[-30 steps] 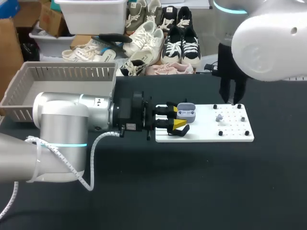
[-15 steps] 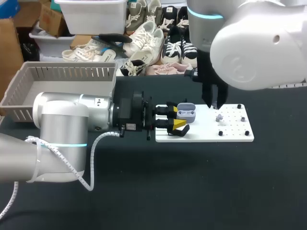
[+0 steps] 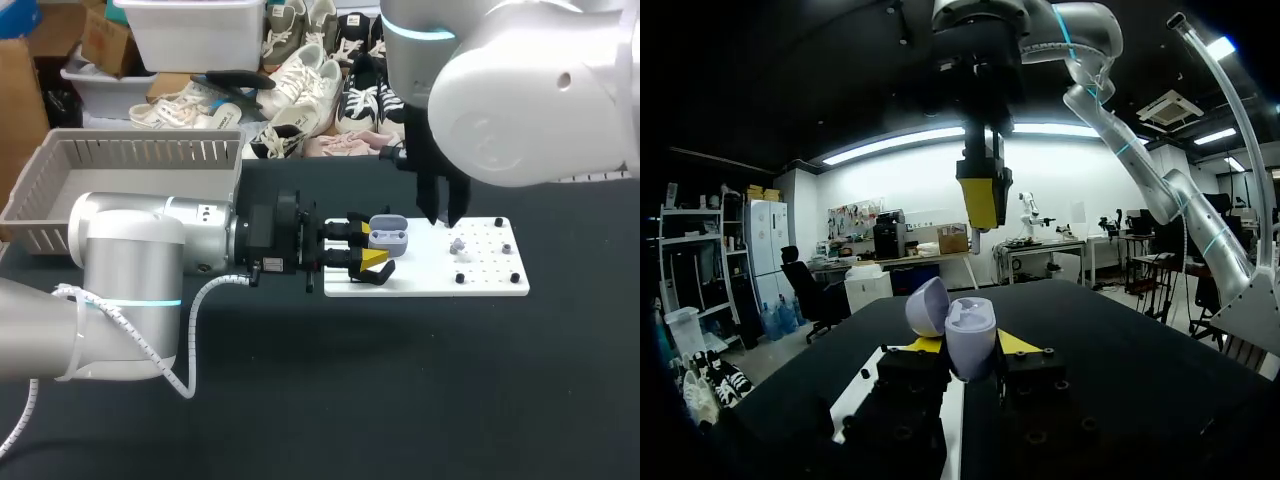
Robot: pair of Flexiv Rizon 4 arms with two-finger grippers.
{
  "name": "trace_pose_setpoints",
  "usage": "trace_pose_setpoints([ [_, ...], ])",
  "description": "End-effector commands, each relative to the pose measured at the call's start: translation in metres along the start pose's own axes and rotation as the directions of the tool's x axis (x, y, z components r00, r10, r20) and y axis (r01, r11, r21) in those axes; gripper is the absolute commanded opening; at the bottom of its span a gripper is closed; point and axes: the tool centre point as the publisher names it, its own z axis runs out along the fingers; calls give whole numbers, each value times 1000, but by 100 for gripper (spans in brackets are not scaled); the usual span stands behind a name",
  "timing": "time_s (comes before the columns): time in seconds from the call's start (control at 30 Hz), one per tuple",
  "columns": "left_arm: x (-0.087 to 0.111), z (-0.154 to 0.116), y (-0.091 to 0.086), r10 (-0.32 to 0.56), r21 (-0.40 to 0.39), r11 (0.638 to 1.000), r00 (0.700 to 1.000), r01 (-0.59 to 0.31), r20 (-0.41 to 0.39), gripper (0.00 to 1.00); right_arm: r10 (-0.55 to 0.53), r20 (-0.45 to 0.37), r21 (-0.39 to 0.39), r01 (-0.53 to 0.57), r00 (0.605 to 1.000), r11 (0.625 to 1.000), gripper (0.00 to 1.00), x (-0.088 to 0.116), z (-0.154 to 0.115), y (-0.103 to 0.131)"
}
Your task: Pick up each earbud case from the left stands, insert the matching earbuds, close the lid, and place the case in the box.
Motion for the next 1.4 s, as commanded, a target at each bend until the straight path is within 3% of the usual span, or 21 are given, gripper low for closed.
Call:
trace_pose_setpoints([
  [0.03,1,0,0,1,-1,1000,1000,-1,3,0,26,-1,-12,-26,1000,1000,0,4,0,3],
  [0.4,1,0,0,1,-1,1000,1000,-1,3,0,213,-50,-52,-215,976,975,0,17,-16,8],
  [0.63,1,0,0,1,-1,1000,1000,-1,3,0,217,-86,-65,-223,972,973,0,25,-16,23],
  [1.0,1,0,0,1,-1,1000,1000,-1,3,0,167,-96,-75,-175,981,982,0,22,-17,50],
  [1.4,1,0,0,1,-1,1000,1000,-1,3,0,188,-149,-27,-194,971,981,0,15,-17,60],
])
